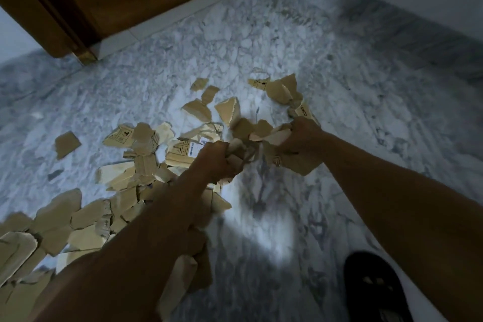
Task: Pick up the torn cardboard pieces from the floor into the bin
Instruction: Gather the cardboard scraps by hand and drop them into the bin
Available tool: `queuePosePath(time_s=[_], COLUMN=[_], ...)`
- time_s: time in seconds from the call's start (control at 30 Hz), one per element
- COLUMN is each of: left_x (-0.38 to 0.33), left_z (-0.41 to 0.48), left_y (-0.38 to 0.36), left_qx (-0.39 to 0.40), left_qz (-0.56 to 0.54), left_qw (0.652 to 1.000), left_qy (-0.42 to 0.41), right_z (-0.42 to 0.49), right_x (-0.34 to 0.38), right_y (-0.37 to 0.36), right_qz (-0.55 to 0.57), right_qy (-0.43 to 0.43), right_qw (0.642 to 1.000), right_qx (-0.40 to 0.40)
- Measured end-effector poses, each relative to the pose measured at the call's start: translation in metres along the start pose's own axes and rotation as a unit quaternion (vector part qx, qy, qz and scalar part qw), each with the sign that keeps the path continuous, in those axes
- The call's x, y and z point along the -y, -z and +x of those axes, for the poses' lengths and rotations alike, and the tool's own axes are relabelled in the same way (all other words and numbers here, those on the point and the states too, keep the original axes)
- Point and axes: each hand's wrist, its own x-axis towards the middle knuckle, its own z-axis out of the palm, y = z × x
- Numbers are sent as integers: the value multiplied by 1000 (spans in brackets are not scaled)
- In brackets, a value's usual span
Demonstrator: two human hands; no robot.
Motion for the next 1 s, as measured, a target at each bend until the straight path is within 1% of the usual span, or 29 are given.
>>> queuePosePath(time_s=[0.07,0.13,0.23,0.3,0.4,0.43,0.5,0.6,0.63,0.7,0.77,0.8,0.9,1.0], left_x=[5,16,33,39,38,36,25,3,-6,-24,-39,-47,-84,-135], left_z=[18,35,38,41,48,49,52,59,63,76,98,112,161,215], left_y=[-2,-13,-35,-50,-59,-59,-54,-48,-45,-33,-18,-13,-5,-18], left_qx=[1,0,-15,-12,-23,-32,-37,-38,-35,-28,-30,-19,67,120], left_qz=[9,-12,-54,-56,-64,-76,-101,-119,-105,-88,-90,-69,2,138], left_qw=[1000,1000,998,998,997,995,992,991,992,993,994,997,998,981], left_qy=[18,14,-3,13,47,54,64,54,57,68,46,26,-12,-65], right_z=[19,40,61,71,82,85,84,85,84,83,89,91,101,110], right_x=[-5,-17,-35,-45,-51,-51,-48,-53,-58,-69,-85,-94,-131,-169], right_y=[-3,-16,-44,-56,-60,-58,-52,-51,-51,-40,-17,-1,52,82], right_qz=[-22,-34,3,39,22,15,47,80,100,95,48,23,-21,-70], right_qy=[11,14,49,71,96,98,81,69,60,49,53,53,30,29], right_qw=[999,998,998,996,993,992,991,989,988,987,989,990,995,997], right_qx=[30,43,36,34,64,82,97,99,104,121,133,131,91,28])
